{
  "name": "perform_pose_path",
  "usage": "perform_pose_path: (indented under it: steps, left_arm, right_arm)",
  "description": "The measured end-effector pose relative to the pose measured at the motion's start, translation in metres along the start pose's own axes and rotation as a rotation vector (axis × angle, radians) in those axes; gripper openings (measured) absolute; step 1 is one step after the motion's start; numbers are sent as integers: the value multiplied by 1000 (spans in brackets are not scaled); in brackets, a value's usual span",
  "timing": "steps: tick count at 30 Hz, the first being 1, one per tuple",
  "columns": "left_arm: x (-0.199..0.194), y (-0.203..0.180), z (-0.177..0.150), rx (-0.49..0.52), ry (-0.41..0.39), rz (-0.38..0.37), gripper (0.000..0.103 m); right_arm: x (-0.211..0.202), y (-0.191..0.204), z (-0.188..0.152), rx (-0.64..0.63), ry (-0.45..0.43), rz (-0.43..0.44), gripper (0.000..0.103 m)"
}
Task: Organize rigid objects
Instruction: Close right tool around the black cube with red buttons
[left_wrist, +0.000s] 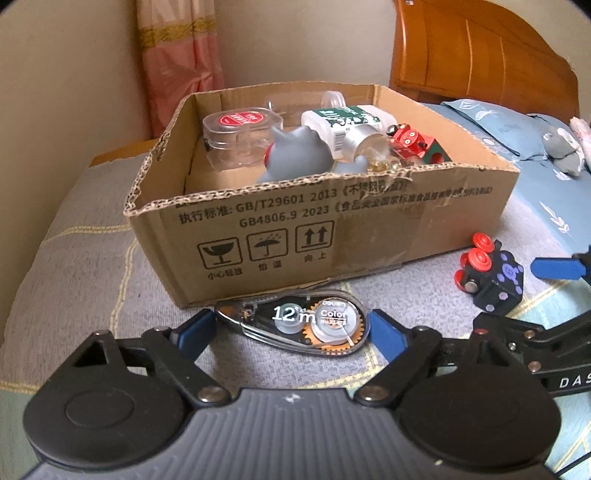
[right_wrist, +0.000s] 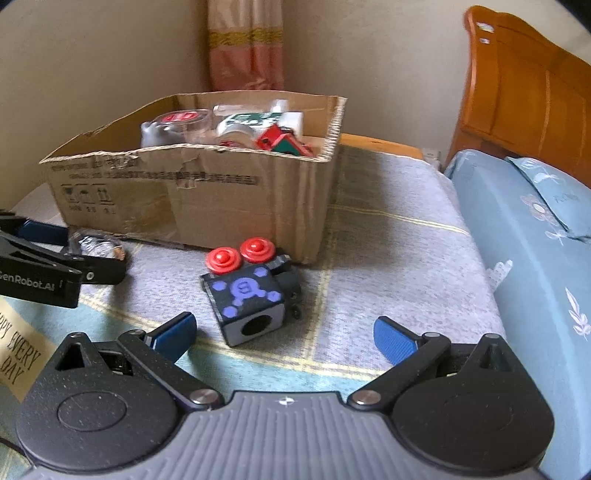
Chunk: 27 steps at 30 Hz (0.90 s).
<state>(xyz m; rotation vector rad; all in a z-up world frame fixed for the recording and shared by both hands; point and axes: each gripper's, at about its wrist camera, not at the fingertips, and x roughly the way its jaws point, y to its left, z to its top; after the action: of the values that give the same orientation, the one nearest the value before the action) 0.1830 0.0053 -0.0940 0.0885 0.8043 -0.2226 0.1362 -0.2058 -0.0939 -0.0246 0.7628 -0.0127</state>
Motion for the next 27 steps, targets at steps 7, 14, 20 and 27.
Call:
perform_pose_path:
  steps: [7,14,20,27]
  left_arm:
    - [2,7,0,57,-14,-43,91]
    - [-1,7,-2,96,-10,-87,91]
    - [0,7,-1,93,-8,-87,91]
    - [-1,7,-2,96,-5,-90,91]
  right_arm:
    - [4,5,9,-81,21,85,103]
    - [8,11,14,-131,36,133,103]
    - [9,13,18,-200,40,185,103]
    - [11,7,26,-250,45,226,93]
